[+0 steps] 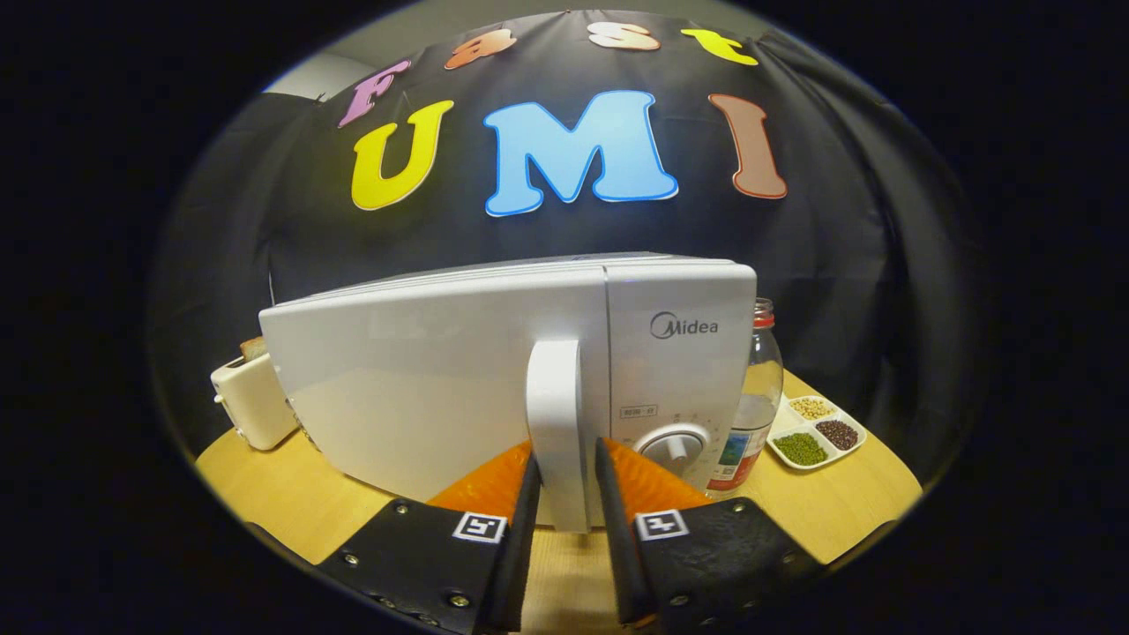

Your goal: Open the microwave, put the food inside, and close the microwave door.

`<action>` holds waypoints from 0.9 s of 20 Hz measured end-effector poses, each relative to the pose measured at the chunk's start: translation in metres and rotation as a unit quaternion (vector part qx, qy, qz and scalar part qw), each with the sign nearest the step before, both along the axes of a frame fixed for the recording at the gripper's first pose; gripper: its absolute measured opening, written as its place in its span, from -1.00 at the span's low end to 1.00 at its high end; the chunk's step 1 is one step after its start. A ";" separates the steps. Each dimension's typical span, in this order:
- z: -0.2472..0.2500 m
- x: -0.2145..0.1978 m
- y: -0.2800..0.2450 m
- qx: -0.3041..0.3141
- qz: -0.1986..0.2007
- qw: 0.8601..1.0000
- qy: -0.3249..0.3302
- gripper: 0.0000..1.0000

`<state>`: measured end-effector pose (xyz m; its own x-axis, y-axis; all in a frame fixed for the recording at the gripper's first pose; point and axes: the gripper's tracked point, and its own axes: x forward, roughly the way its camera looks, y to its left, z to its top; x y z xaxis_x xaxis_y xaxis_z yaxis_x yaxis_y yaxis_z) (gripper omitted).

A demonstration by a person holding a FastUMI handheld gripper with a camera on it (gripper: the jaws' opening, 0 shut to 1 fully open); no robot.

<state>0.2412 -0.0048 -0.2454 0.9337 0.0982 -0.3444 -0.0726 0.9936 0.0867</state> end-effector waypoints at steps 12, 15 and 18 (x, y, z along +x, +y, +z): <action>-0.003 0.000 0.001 -0.033 -0.019 0.999 0.018 -0.82; -0.002 -0.001 0.001 -0.029 -0.024 0.999 0.022 -0.82; -0.002 -0.001 0.000 -0.025 -0.027 0.999 0.031 -0.82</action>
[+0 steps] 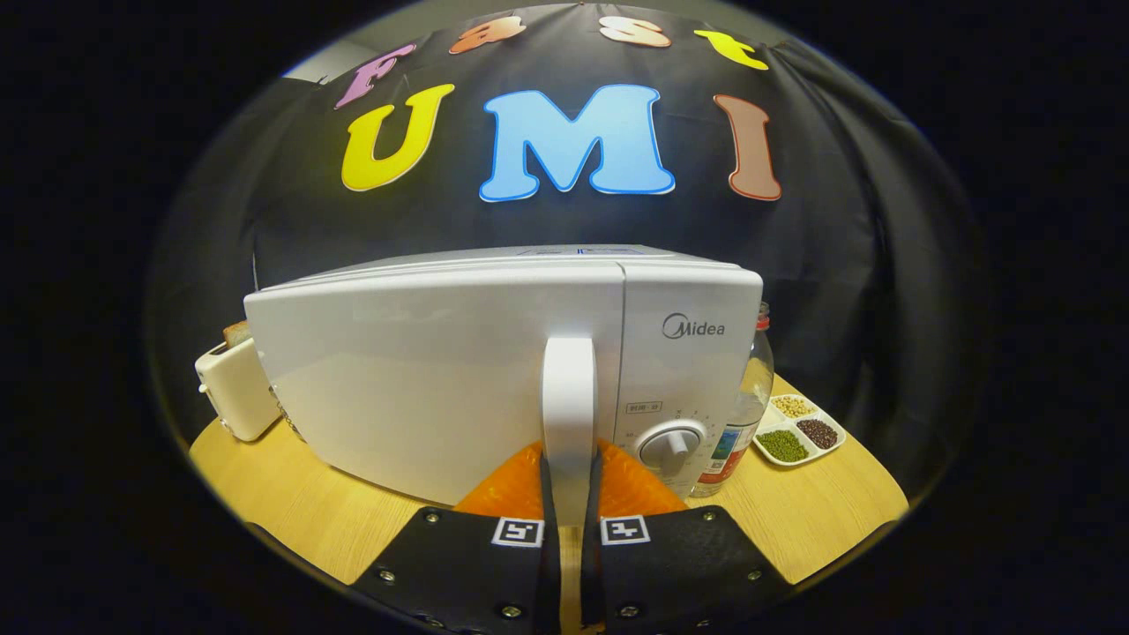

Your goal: Open the microwave, put the food inside, and close the microwave door.

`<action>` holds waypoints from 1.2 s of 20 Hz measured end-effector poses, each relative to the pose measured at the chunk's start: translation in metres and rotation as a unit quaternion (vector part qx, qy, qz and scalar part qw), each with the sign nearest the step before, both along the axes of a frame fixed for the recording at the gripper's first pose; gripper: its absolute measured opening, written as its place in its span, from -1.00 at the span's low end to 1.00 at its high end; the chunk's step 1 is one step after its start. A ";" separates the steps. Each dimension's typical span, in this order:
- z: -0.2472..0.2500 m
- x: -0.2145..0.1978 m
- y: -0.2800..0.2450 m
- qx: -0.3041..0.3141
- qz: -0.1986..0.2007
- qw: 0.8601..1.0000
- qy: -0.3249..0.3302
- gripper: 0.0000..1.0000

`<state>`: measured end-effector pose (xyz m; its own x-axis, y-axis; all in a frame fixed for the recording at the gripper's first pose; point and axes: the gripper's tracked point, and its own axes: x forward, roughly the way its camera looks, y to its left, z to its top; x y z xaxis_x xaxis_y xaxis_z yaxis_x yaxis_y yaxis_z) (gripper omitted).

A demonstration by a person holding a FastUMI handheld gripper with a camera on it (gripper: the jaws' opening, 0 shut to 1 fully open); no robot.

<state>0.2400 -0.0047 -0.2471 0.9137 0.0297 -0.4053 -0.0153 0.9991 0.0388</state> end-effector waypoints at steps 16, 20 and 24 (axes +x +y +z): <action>0.006 -0.091 0.030 -0.023 0.013 1.000 0.008 -0.74; 0.007 -0.116 0.044 -0.013 0.021 0.999 0.023 -0.54; 0.010 -0.139 0.058 -0.012 0.020 0.999 0.032 -0.54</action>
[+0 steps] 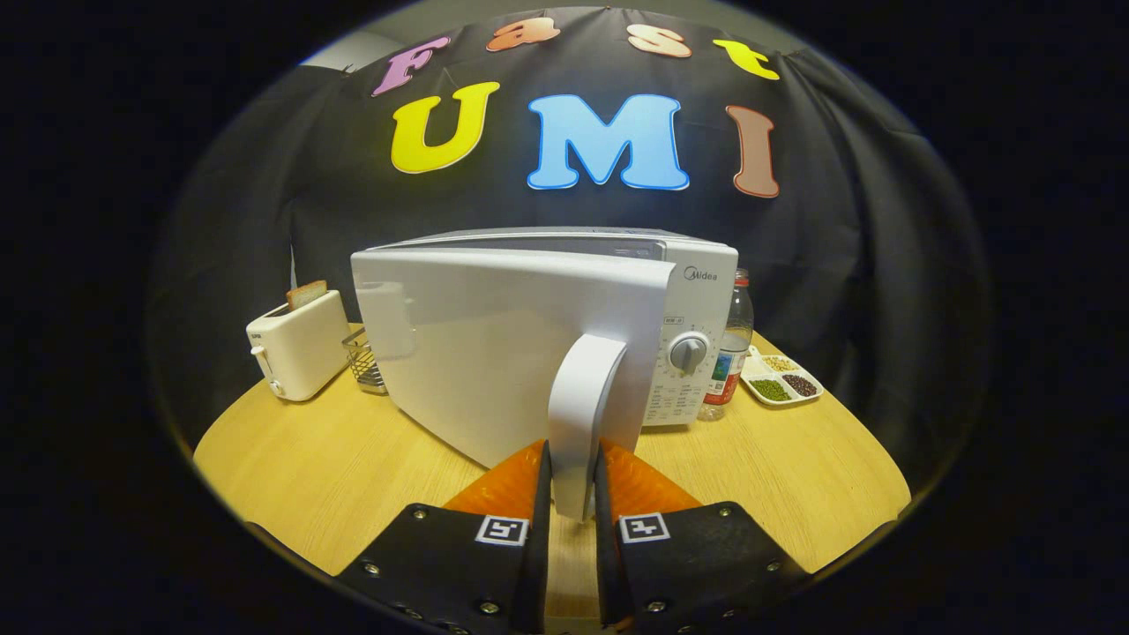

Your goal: Open the microwave, put the food inside, and close the microwave door.

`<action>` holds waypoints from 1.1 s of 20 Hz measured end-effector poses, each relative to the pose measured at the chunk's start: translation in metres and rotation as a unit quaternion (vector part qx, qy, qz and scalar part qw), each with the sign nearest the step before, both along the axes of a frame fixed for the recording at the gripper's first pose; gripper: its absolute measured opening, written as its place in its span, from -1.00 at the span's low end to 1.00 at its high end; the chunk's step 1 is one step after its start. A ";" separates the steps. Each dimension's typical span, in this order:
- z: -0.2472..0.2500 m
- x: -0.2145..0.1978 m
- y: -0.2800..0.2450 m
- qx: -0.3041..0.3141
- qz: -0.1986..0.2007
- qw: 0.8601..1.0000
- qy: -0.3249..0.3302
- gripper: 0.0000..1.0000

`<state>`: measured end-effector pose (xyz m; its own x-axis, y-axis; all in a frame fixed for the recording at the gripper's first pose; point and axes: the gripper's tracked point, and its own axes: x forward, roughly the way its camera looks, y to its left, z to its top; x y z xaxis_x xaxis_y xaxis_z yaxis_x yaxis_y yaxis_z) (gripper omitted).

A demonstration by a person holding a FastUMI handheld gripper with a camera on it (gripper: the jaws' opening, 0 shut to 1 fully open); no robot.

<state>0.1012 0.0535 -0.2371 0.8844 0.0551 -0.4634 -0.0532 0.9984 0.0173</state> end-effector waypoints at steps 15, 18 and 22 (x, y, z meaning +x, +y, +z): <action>0.006 -0.076 0.062 -0.008 0.039 0.999 0.008 -0.53; 0.009 -0.090 0.078 -0.008 0.056 0.998 0.005 -0.53; 0.008 -0.109 0.104 -0.016 0.091 0.996 0.006 -0.54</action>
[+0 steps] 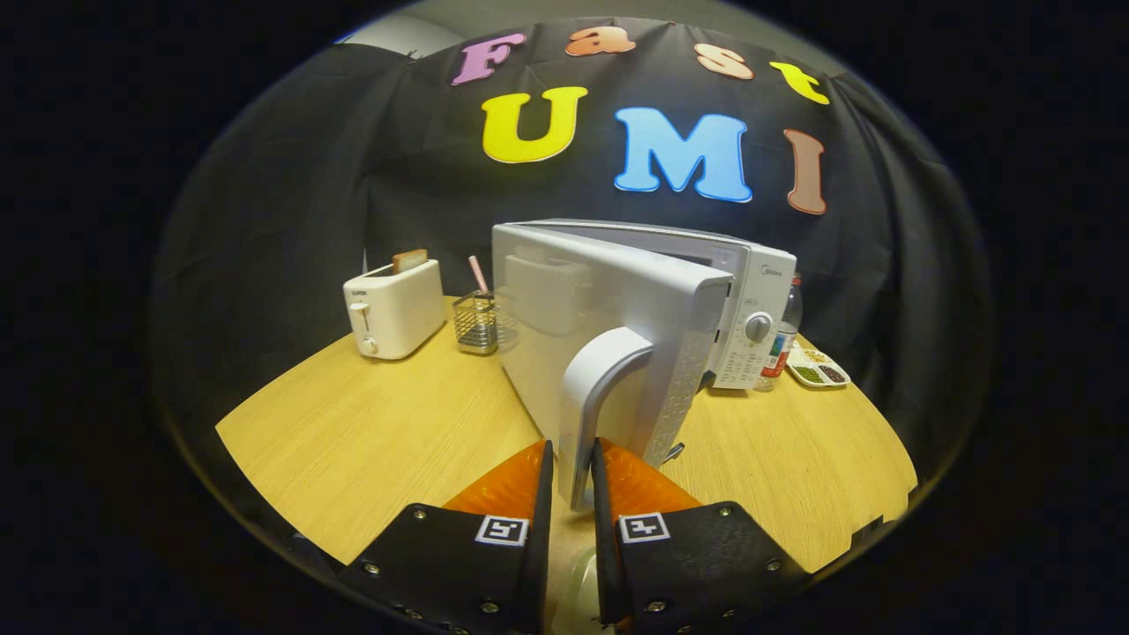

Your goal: Open the microwave, put the food inside, and close the microwave door.

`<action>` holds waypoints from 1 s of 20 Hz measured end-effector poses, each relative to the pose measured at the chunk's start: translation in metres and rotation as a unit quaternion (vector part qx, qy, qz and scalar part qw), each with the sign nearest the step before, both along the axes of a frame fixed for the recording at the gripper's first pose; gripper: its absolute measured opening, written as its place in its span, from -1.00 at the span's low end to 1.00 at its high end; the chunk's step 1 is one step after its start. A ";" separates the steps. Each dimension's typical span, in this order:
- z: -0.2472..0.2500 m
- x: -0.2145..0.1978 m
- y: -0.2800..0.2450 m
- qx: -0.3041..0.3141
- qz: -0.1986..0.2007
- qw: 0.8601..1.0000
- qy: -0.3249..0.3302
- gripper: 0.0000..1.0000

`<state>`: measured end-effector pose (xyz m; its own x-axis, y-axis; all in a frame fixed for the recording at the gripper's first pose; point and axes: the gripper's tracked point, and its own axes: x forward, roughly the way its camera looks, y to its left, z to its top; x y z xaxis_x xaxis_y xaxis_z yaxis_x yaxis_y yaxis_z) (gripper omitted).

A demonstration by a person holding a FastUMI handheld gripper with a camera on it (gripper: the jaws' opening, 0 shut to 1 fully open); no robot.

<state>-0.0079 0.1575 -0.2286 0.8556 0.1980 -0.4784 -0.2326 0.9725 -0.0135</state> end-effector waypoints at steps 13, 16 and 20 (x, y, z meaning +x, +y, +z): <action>0.003 -0.038 0.082 -0.013 0.079 0.997 0.013 -0.53; 0.004 -0.047 0.105 -0.003 0.104 0.994 0.016 -0.53; 0.014 -0.056 0.142 0.034 0.157 0.987 0.022 -0.53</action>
<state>-0.0636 0.2990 -0.2149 0.7254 0.4826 -0.4908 -0.5212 0.8509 0.0664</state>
